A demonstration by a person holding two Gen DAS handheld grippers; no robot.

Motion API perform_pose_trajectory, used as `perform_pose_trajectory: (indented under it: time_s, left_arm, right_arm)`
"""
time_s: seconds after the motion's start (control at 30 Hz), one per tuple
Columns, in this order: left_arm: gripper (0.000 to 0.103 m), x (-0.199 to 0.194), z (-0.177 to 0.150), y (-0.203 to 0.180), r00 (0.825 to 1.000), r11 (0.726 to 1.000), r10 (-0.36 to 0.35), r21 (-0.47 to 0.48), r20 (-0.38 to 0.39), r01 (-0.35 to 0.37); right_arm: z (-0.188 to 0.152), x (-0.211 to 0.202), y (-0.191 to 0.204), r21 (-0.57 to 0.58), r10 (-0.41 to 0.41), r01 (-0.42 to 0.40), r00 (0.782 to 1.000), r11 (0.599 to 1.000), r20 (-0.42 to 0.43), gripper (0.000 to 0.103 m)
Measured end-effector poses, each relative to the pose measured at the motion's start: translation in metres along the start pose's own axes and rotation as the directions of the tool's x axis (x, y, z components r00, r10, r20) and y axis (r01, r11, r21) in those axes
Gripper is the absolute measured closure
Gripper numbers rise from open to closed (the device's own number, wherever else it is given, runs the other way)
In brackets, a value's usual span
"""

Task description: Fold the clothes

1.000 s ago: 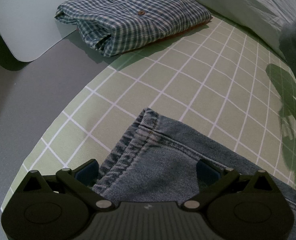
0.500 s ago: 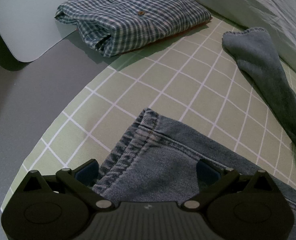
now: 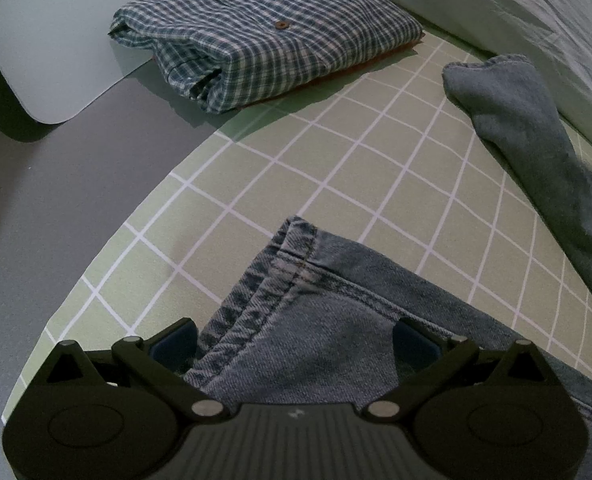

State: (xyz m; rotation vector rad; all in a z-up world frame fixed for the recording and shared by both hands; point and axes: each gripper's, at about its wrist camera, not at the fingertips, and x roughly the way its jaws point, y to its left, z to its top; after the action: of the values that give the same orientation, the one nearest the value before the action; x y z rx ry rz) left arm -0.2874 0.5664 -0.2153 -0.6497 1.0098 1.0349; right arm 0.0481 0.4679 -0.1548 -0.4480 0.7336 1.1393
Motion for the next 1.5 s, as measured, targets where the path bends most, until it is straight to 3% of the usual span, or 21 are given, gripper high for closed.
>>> perform_pose_trajectory:
  time_s: [0.07, 0.13, 0.2, 0.23, 0.3, 0.37, 0.43, 0.53, 0.57, 0.63, 0.7, 0.87, 1.0, 1.17, 1.23, 1.27, 1.3, 1.37, 1.4, 1.47, 1.5]
  left_arm:
    - [0.000, 0.000, 0.000, 0.000, 1.000, 1.000, 0.000, 0.000, 0.001, 0.000]
    - [0.000, 0.000, -0.001, 0.000, 1.000, 1.000, 0.001, -0.002, 0.002, -0.001]
    - [0.000, 0.000, -0.001, -0.001, 1.000, 1.000, 0.002, -0.003, 0.004, -0.002]
    - [0.000, 0.000, -0.001, -0.001, 1.000, 1.000, 0.002, -0.003, 0.004, -0.002]
    - [0.000, 0.000, -0.001, -0.001, 1.000, 1.000, 0.002, -0.003, 0.003, -0.002]
    - [0.000, 0.000, -0.001, -0.001, 1.000, 1.000, 0.002, -0.002, 0.002, -0.002]
    - [0.000, 0.000, -0.001, -0.001, 1.000, 1.000, 0.002, -0.001, 0.003, -0.002]
    - [0.000, 0.000, -0.002, -0.001, 1.000, 1.000, 0.002, -0.003, 0.007, -0.002]
    - [0.000, -0.001, -0.003, -0.001, 1.000, 1.000, 0.003, -0.004, 0.009, -0.003]
    - [0.000, 0.000, -0.002, -0.001, 1.000, 1.000, 0.003, -0.005, 0.007, -0.003]
    - [0.000, 0.000, -0.002, -0.001, 1.000, 1.000, 0.003, -0.005, 0.007, -0.003]
    - [0.000, 0.000, -0.002, -0.001, 1.000, 1.000, 0.003, -0.004, 0.008, -0.003]
    - [0.000, 0.000, -0.002, 0.000, 1.000, 1.000, 0.002, -0.003, 0.007, -0.002]
    - [0.000, 0.000, -0.001, -0.001, 1.000, 1.000, 0.002, -0.003, 0.003, -0.002]
    - [0.000, 0.000, -0.001, -0.001, 1.000, 1.000, 0.002, -0.003, 0.002, -0.002]
    - [0.000, 0.000, -0.001, -0.001, 1.000, 1.000, 0.001, -0.003, 0.001, -0.001]
    - [0.000, 0.000, -0.001, -0.001, 1.000, 1.000, 0.001, -0.003, 0.001, -0.001]
    - [0.000, 0.000, -0.002, 0.000, 1.000, 1.000, 0.000, -0.003, 0.002, 0.000]
    - [0.000, 0.000, -0.002, 0.000, 1.000, 1.000, 0.000, -0.003, 0.002, 0.000]
    - [0.000, 0.000, -0.002, 0.000, 1.000, 1.000, 0.001, -0.004, 0.002, -0.001]
    - [0.000, 0.000, -0.002, 0.000, 1.000, 1.000, 0.001, -0.004, 0.001, -0.001]
  right_arm:
    - [0.011, -0.016, 0.002, 0.005, -0.062, 0.062, 0.994, 0.998, 0.093, 0.099]
    - [0.022, -0.043, 0.012, -0.027, -0.100, 0.108, 0.972, 0.994, 0.212, 0.099]
    - [0.028, -0.074, 0.024, -0.065, -0.062, 0.088, 0.942, 0.994, 0.329, 0.101]
    - [0.025, -0.081, 0.031, -0.095, -0.012, 0.047, 0.941, 0.994, 0.338, 0.102]
    - [0.014, -0.083, 0.044, -0.151, 0.085, -0.041, 0.951, 0.988, 0.297, 0.103]
    - [-0.007, -0.061, 0.056, -0.166, 0.147, -0.118, 0.974, 0.979, 0.172, 0.103]
    - [-0.033, -0.029, 0.062, -0.136, 0.148, -0.145, 0.989, 0.980, 0.013, 0.103]
    - [-0.052, -0.024, 0.055, -0.038, 0.135, -0.136, 0.990, 0.990, -0.046, 0.101]
    - [-0.052, -0.029, 0.049, -0.008, 0.133, -0.133, 0.991, 0.991, -0.031, 0.098]
    - [-0.043, -0.038, 0.039, 0.011, 0.094, -0.094, 0.995, 0.995, 0.021, 0.075]
    - [-0.031, -0.042, 0.028, 0.031, 0.051, -0.053, 0.997, 0.998, 0.066, 0.066]
    - [-0.014, -0.038, -0.015, 0.243, 0.029, -0.051, 0.995, 0.969, 0.094, 0.063]
    - [0.000, -0.041, -0.032, 0.368, 0.011, -0.075, 0.985, 0.927, 0.174, 0.051]
    - [0.011, -0.040, -0.047, 0.405, -0.025, -0.062, 0.978, 0.912, 0.206, 0.035]
    - [0.011, -0.020, -0.060, 0.461, 0.043, -0.094, 0.992, 0.882, 0.121, 0.024]
    - [0.008, -0.006, -0.068, 0.517, 0.103, -0.131, 0.991, 0.846, 0.082, 0.024]
    - [0.004, 0.009, -0.076, 0.579, 0.171, -0.168, 0.984, 0.798, 0.049, 0.024]
    - [-0.008, 0.036, -0.091, 0.729, 0.259, -0.204, 0.965, 0.654, 0.037, 0.024]
    - [-0.005, 0.035, -0.093, 0.738, 0.268, -0.222, 0.962, 0.638, 0.057, 0.023]
    - [0.006, 0.027, -0.094, 0.720, 0.267, -0.260, 0.958, 0.643, 0.107, 0.027]
    - [0.012, 0.023, -0.094, 0.710, 0.267, -0.279, 0.955, 0.646, 0.132, 0.048]
